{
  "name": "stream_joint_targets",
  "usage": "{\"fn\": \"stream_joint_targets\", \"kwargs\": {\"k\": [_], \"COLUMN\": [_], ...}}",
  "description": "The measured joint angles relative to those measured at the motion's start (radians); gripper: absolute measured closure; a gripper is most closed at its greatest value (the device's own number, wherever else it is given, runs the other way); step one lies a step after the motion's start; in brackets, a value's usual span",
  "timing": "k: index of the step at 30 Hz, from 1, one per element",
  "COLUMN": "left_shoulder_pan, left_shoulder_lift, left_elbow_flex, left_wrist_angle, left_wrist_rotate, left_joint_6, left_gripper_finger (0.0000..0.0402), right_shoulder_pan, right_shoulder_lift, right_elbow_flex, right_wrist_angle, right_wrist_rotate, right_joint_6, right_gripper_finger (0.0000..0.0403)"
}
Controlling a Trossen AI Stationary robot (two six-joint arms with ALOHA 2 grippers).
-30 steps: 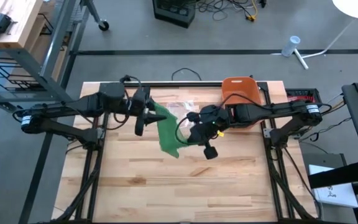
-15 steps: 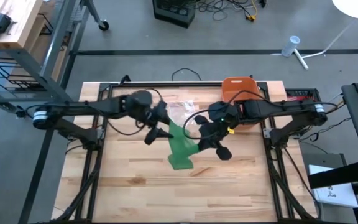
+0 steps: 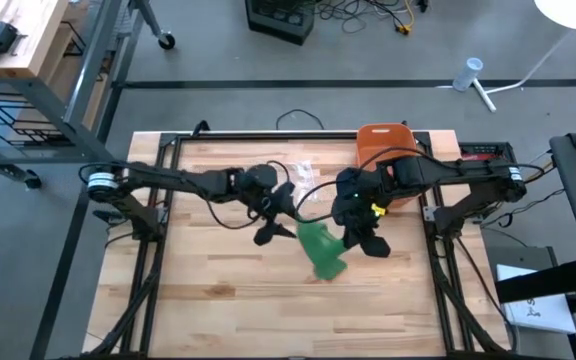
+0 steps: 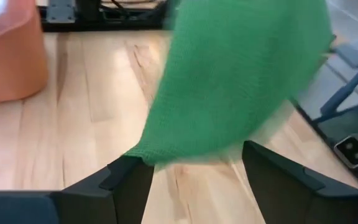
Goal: Roll bandage
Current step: Roll the green bandage
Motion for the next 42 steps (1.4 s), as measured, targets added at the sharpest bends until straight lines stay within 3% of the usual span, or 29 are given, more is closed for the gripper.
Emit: {"fn": "stream_joint_targets", "kwargs": {"k": [5,11,19,23,26,32,39,42], "left_shoulder_pan": [-0.034,-0.073,-0.129,-0.193,-0.249,-0.334,-0.42,-0.46], "left_shoulder_lift": [0.067,0.141,0.158,0.153,0.153,0.154,0.174,0.191], "left_elbow_flex": [-0.001,-0.002,0.0,0.0,0.0,0.0,0.0,0.0], "left_wrist_angle": [0.079,0.262,0.338,0.349,0.355,0.381,0.419,0.434], "left_wrist_rotate": [-0.01,-0.038,-0.152,-0.219,-0.284,-0.432,-0.56,-0.615], "left_joint_6": [0.013,-0.044,-0.13,-0.173,-0.194,-0.227,-0.266,-0.29], "left_gripper_finger": [0.017,0.0163,0.0165,0.0176,0.0182,0.0189,0.0184,0.0186], "right_shoulder_pan": [-0.003,-0.004,-0.004,-0.004,-0.005,-0.012,-0.006,-0.004], "right_shoulder_lift": [0.0,0.024,0.056,0.055,0.055,0.101,0.136,0.123], "right_elbow_flex": [0.0,-0.001,-0.011,-0.05,-0.094,-0.193,-0.255,-0.267], "right_wrist_angle": [-0.123,-0.17,-0.348,-0.356,-0.369,-0.388,-0.518,-0.524], "right_wrist_rotate": [-0.055,-0.247,-0.268,-0.313,-0.297,-0.042,-0.049,-0.178], "right_joint_6": [-0.003,-0.056,-0.057,-0.022,0.022,0.24,0.272,0.261], "right_gripper_finger": [0.0403,0.0403,0.0403,0.0403,0.0403,0.0403,0.0403,0.0403]}}
